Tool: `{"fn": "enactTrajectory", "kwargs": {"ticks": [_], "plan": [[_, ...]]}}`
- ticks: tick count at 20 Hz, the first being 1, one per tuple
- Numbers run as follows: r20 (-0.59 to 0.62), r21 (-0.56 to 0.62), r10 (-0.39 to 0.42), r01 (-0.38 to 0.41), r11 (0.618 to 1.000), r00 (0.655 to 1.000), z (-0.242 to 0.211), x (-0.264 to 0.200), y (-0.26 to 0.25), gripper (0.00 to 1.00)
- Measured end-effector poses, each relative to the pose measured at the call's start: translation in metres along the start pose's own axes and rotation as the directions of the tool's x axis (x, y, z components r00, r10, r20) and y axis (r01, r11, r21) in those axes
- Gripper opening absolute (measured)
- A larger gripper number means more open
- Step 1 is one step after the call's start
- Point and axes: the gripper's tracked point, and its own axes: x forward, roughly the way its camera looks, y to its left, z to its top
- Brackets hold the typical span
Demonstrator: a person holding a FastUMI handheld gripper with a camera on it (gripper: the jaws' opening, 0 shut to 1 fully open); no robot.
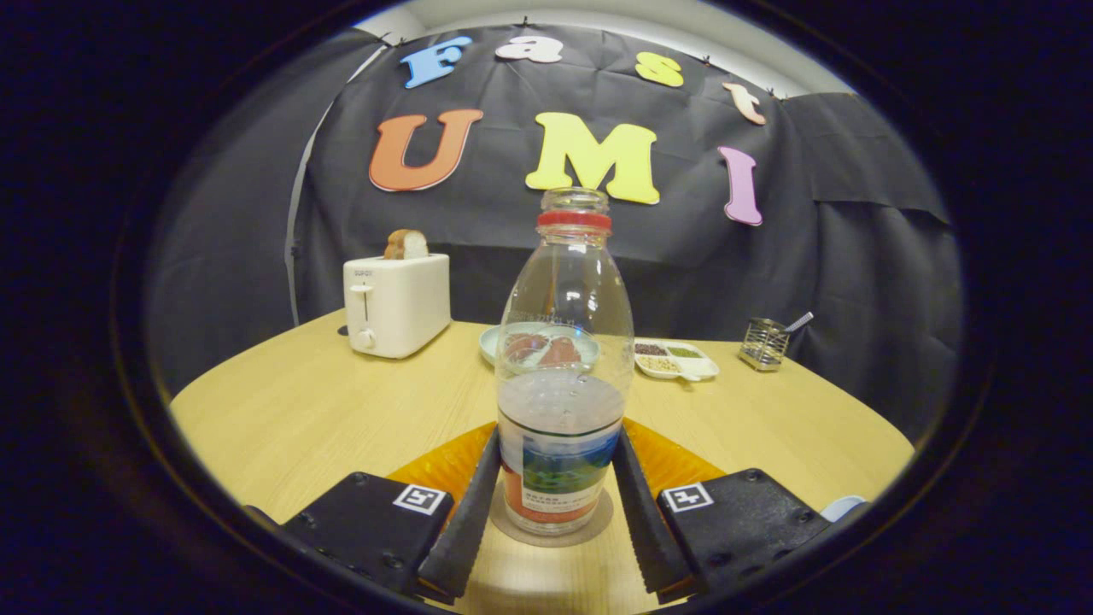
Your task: Take the bottle from table, then pour the juice into the cup, finally place the bottle on the coaster
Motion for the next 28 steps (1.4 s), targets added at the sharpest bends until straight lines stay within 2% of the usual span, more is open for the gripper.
{"fn": "enactTrajectory", "kwargs": {"ticks": [6,14,16,18,23,28], "plan": [[0.01,-0.002,-0.01,0.01,1.0,1.0,0.0,0.003,-0.002,0.8],[-0.029,-0.018,-0.012,0.011,1.0,1.0,-0.007,0.003,-0.003,0.88],[-0.017,-0.013,-0.01,0.009,1.0,1.0,-0.003,-0.002,-0.004,0.99],[-0.012,-0.01,-0.009,0.009,1.0,1.0,0.002,-0.007,-0.007,1.0],[0.001,-0.002,-0.01,0.01,1.0,1.0,0.018,-0.04,-0.01,1.0],[0.058,0.026,-0.032,0.03,0.999,0.998,0.068,-0.109,-0.016,1.0]]}}
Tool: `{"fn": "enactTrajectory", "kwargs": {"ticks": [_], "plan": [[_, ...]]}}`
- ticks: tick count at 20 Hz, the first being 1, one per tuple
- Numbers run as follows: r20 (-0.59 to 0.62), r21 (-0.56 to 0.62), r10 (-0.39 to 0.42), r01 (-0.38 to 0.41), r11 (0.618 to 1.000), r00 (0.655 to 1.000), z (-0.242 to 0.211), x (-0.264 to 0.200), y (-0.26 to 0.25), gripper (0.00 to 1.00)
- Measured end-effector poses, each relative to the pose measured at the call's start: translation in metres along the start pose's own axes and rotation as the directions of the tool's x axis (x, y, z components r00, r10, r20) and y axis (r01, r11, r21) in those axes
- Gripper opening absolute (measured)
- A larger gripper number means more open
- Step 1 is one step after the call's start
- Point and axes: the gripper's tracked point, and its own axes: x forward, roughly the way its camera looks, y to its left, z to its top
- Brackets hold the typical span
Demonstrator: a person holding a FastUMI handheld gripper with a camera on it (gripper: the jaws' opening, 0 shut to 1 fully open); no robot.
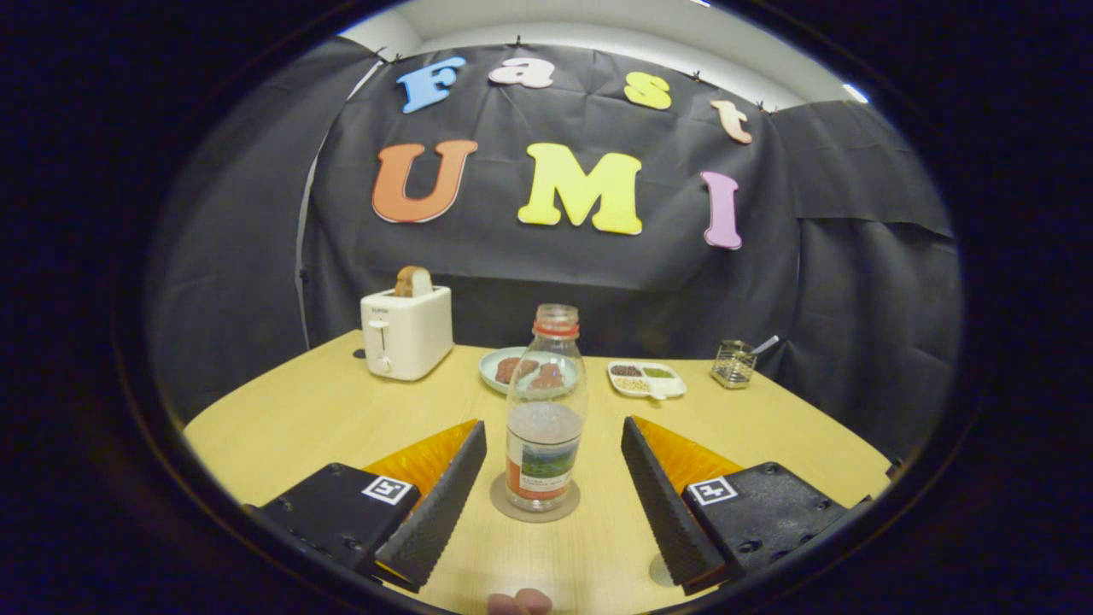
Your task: Take the bottle from table, then pour the juice into the cup, finally place the bottle on the coaster
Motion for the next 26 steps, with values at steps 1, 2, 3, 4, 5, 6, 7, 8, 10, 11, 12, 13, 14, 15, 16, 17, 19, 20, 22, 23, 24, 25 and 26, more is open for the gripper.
{"fn": "enactTrajectory", "kwargs": {"ticks": [1,2,3,4,5,6,7,8,10,11,12,13,14,15,16,17,19,20,22,23,24,25,26], "plan": [[0.015,0.023,-0.001,0.0,1.0,1.0,0.014,-0.017,-0.003,1.0],[0.04,0.055,0.013,-0.015,0.998,0.999,0.031,-0.035,-0.002,1.0],[0.066,0.079,0.021,-0.026,0.997,0.998,0.049,-0.053,-0.003,1.0],[0.098,0.09,0.021,-0.03,0.995,0.995,0.069,-0.071,-0.005,1.0],[0.123,0.085,0.018,-0.029,0.996,0.992,0.087,-0.088,-0.009,1.0],[0.143,0.071,0.012,-0.022,0.997,0.99,0.105,-0.105,-0.012,1.0],[0.163,0.057,0.001,-0.01,0.998,0.987,0.121,-0.121,-0.016,1.0],[0.181,0.049,-0.014,0.005,0.999,0.983,0.137,-0.137,-0.021,1.0],[0.205,0.064,-0.018,0.005,0.998,0.979,0.16,-0.164,-0.022,1.0],[0.215,0.074,-0.017,0.001,0.997,0.976,0.17,-0.178,-0.021,1.0],[0.228,0.089,-0.016,-0.004,0.996,0.974,0.179,-0.191,-0.02,1.0],[0.236,0.099,-0.015,-0.009,0.995,0.972,0.186,-0.204,-0.02,1.0],[0.249,0.097,-0.011,-0.014,0.995,0.969,0.194,-0.219,-0.018,1.0],[0.266,0.087,-0.01,-0.014,0.996,0.964,0.204,-0.234,-0.017,1.0],[0.283,0.073,-0.01,-0.011,0.997,0.959,0.212,-0.249,-0.016,1.0],[0.299,0.06,-0.008,-0.01,0.998,0.954,0.217,-0.263,-0.014,1.0],[0.328,0.049,0.006,-0.023,0.999,0.945,0.222,-0.29,-0.005,1.0],[0.335,0.049,0.013,-0.031,0.998,0.942,0.223,-0.301,-0.001,1.0],[0.333,0.064,0.033,-0.057,0.996,0.942,0.216,-0.318,0.007,1.0],[0.335,0.075,0.05,-0.08,0.994,0.941,0.213,-0.325,0.013,1.0],[0.331,0.081,0.06,-0.092,0.992,0.942,0.211,-0.33,0.017,1.0],[0.325,0.08,0.061,-0.092,0.993,0.944,0.208,-0.337,0.016,1.0],[0.322,0.074,0.051,-0.078,0.994,0.945,0.206,-0.342,0.012,1.0]]}}
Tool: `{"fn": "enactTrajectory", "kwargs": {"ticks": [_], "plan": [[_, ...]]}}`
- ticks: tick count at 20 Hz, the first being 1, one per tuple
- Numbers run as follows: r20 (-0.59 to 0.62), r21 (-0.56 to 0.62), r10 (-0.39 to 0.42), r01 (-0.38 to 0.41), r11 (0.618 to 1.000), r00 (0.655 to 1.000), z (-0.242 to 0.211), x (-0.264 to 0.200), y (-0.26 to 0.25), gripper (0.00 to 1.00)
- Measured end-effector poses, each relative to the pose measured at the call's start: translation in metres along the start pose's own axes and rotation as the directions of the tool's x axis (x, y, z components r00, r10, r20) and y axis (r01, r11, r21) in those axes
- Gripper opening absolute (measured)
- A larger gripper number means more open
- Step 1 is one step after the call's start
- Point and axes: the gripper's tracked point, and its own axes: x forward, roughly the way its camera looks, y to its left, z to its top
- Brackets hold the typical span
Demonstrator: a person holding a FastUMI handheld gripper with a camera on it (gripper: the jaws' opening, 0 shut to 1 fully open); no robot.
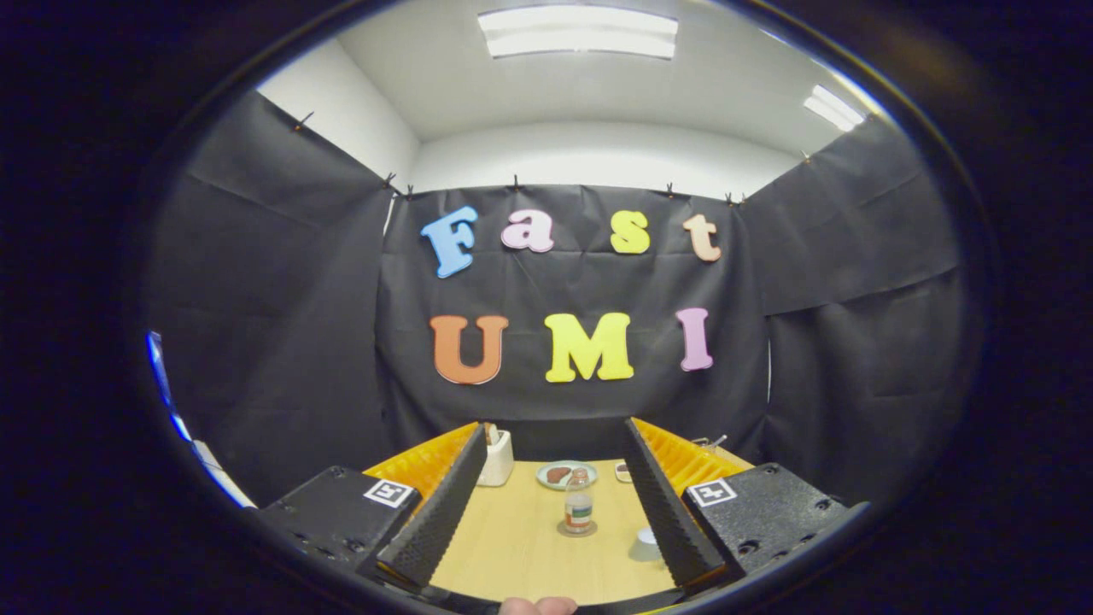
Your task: Take the bottle from table, then pour the juice into the cup, finally place the bottle on the coaster
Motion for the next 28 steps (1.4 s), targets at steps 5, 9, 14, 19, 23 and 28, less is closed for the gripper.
{"fn": "enactTrajectory", "kwargs": {"ticks": [5,9,14,19,23,28], "plan": [[0.016,0.028,0.025,-0.025,0.999,1.0,0.0,-0.011,0.004,1.0],[0.023,0.015,0.028,-0.028,0.999,0.999,0.0,-0.012,0.004,1.0],[0.026,-0.001,0.027,-0.027,1.0,0.999,-0.001,-0.012,0.011,1.0],[0.026,0.02,0.006,-0.007,1.0,1.0,-0.001,-0.008,0.003,1.0],[0.021,0.034,-0.004,0.003,0.999,1.0,-0.003,-0.006,-0.002,1.0],[0.017,0.044,-0.009,0.008,0.999,1.0,-0.004,-0.003,-0.006,1.0]]}}
